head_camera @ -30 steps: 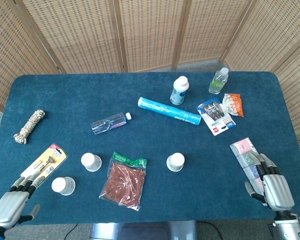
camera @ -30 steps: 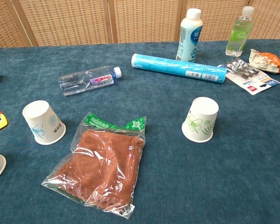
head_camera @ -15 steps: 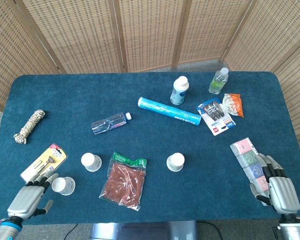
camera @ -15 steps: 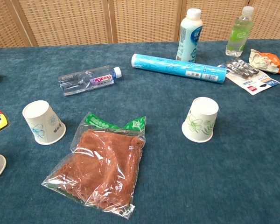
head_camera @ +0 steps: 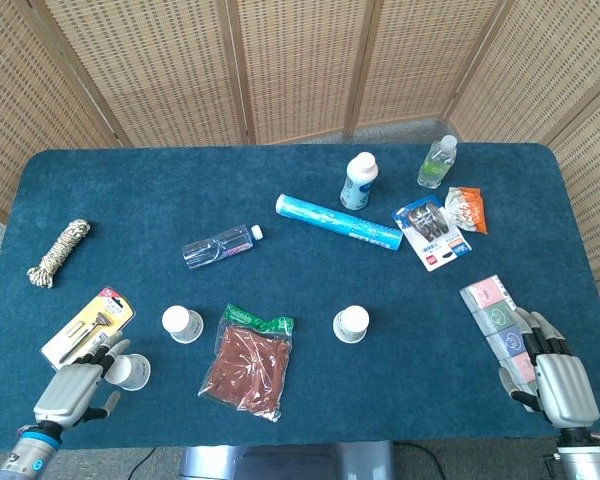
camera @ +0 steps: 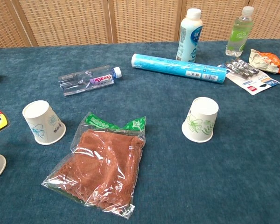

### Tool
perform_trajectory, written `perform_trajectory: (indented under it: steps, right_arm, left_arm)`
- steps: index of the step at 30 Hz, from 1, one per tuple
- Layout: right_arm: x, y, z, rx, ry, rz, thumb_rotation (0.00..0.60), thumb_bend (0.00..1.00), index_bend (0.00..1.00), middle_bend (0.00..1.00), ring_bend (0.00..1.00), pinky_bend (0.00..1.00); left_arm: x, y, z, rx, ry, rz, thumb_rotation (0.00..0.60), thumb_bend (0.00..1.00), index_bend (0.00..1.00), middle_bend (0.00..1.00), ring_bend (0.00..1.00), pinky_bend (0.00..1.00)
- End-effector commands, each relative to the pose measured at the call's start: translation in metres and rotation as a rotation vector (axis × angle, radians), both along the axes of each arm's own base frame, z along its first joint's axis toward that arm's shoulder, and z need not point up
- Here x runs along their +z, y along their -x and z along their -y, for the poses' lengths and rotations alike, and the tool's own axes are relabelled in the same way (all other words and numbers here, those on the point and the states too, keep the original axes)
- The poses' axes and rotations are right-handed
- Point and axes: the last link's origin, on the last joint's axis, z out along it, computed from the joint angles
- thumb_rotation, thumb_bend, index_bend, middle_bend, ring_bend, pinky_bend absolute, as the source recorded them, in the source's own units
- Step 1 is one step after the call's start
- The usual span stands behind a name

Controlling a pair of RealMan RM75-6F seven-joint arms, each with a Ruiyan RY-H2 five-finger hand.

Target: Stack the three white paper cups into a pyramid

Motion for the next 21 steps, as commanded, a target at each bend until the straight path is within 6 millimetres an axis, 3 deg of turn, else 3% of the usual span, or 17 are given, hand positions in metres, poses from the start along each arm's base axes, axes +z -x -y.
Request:
perform_trajectory:
  steps: [1,9,15,21]
  right_arm:
    - [0.0,0.001,0.0,-0.005,0.0,-0.001,0.6,0.41,0.03,0.09,0.0,0.17]
    - [0.0,0.003,-0.001,-0.017,-0.003,-0.004,0.6,0.41,0.03,0.09,0.0,0.17]
    - [0.0,0.004,-0.002,-0.021,-0.004,-0.004,0.6,0.41,0.03,0.09,0.0,0.17]
    - [0.0,0.004,-0.002,-0.021,-0.004,-0.003,0.6,0.41,0.03,0.08,0.0,0.17]
  left_arm:
    - [-0.004,0.0,-0.003,-0.009,-0.005,-0.003,0.6,0.49,0.1,0.0,0.02,0.32]
    - [-0.015,0.0,-0.01,-0.026,-0.019,0.003,0.6,0.5,0.28,0.09,0.19,0.54]
    - [-0.017,-0.002,-0.013,-0.032,-0.034,0.015,0.6,0.5,0.33,0.16,0.26,0.56]
    - [-0.012,-0.003,-0.013,-0.045,-0.052,0.029,0.6,0.5,0.33,0.17,0.27,0.56]
